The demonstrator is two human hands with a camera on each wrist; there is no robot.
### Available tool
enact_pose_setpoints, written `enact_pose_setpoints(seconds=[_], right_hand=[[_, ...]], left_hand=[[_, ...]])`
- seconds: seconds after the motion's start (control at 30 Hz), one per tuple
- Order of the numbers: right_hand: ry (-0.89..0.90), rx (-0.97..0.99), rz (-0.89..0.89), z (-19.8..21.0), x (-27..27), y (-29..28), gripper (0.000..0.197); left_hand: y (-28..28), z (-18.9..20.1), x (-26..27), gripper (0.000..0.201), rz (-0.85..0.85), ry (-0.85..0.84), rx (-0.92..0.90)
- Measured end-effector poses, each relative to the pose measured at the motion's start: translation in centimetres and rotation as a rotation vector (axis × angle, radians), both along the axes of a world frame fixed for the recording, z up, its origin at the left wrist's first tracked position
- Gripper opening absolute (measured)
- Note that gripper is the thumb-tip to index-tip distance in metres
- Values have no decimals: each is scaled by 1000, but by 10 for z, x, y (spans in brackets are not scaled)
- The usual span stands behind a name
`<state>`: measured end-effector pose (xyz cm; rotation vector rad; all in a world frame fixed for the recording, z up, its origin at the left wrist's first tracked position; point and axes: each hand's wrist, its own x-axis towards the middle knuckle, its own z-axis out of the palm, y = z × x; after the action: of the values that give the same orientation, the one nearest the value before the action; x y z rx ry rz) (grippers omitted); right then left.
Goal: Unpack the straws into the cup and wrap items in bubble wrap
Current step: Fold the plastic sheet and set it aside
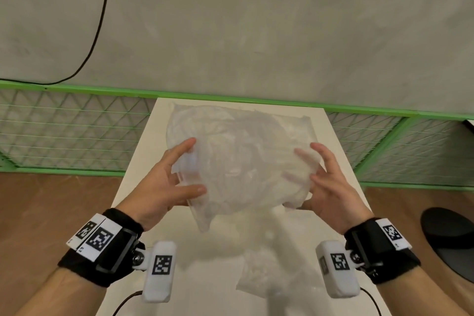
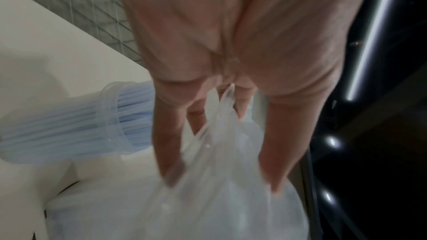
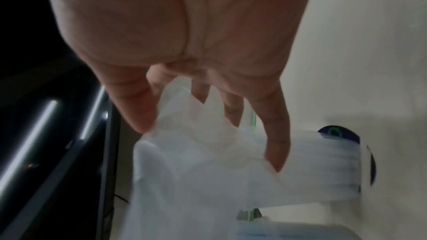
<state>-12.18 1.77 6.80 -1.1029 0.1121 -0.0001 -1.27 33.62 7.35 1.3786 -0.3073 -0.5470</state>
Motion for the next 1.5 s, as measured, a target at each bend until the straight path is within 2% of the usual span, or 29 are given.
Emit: enact_pose_setpoints(seconds=[0.03, 0.1, 0.2, 0.3, 0.37, 0.47, 0.5, 0.53, 0.57, 0.6, 0.63, 0.67, 0.7, 0.73, 0.8, 0.83, 0.87, 0.9, 0.97, 1.0, 1.07, 1.1, 1.17, 1.23, 1.3, 1.43, 1.5], right_hand=[[-8, -45, -7, -1, 1, 1, 60], [-4, -112, -43, 1, 5, 3, 64], [1, -105, -89, 4, 7, -2, 64], [-15, -192, -42, 4, 8, -13, 85], [-14, -419, -11, 5, 8, -16, 98], [18, -1031, 26, 16, 8, -22, 103], [16, -1177, 50, 20, 8, -26, 106], [15, -1228, 47, 23, 9, -31, 107], [12, -1179, 12, 26, 10, -35, 106], [14, -1013, -56, 26, 11, -39, 105], [25, -767, -125, 26, 11, -41, 104], [63, -549, -149, 22, 11, -42, 105], [122, -430, -129, 16, 12, -40, 107], [170, -439, -68, 10, 11, -37, 106], [209, -613, 77, 1, 10, -30, 82], [217, -679, 73, 0, 10, -30, 69], [214, -656, 17, 1, 11, -33, 62], [186, -563, -76, 2, 13, -36, 63], [149, -271, -244, 0, 12, -40, 77], [172, -121, -252, -5, 11, -37, 80], [239, 132, -134, -22, 8, -22, 87], [254, 197, -74, -28, 7, -10, 91], [233, 247, -52, -36, 9, 15, 89], [206, 341, -108, -39, 14, 38, 82], [227, 395, -96, -39, 20, 60, 85], [249, 217, -122, -31, 35, 78, 42], [202, 131, -126, -19, 38, 69, 36]], left_hand=[[-1, 1, -1, 99, -20, -40, 16], [-1, 1, 1, 101, -41, -51, -17], [5, 3, 6, 89, -31, -9, -50], [13, 5, 9, 75, 24, -42, 33], [17, 10, 10, 82, 12, -135, 179], [24, 18, 10, 98, -109, -331, 448], [27, 18, 11, 102, -150, -378, 518], [30, 19, 12, 104, -181, -397, 565], [31, 19, 14, 106, -195, -399, 589], [33, 19, 15, 108, -193, -394, 594], [34, 18, 15, 110, -182, -393, 587], [34, 17, 15, 112, -165, -392, 573], [33, 16, 14, 115, -149, -391, 558], [32, 13, 13, 117, -138, -394, 542], [32, 9, 10, 122, -122, -405, 531], [33, 8, 9, 123, -112, -408, 528], [35, 6, 8, 124, -99, -409, 526], [37, 6, 7, 124, -84, -404, 523], [40, 5, 4, 125, -49, -373, 477], [39, 4, 3, 125, -23, -352, 429], [36, 3, -2, 124, 24, -331, 348], [32, 2, -4, 124, 34, -336, 337], [24, -3, -9, 125, 45, -351, 343], [18, -13, -14, 126, 70, -344, 349], [11, -21, -19, 126, 77, -340, 344], [6, -32, -28, 115, 87, -309, 247], [12, -29, -29, 102, 234, -298, 191]])
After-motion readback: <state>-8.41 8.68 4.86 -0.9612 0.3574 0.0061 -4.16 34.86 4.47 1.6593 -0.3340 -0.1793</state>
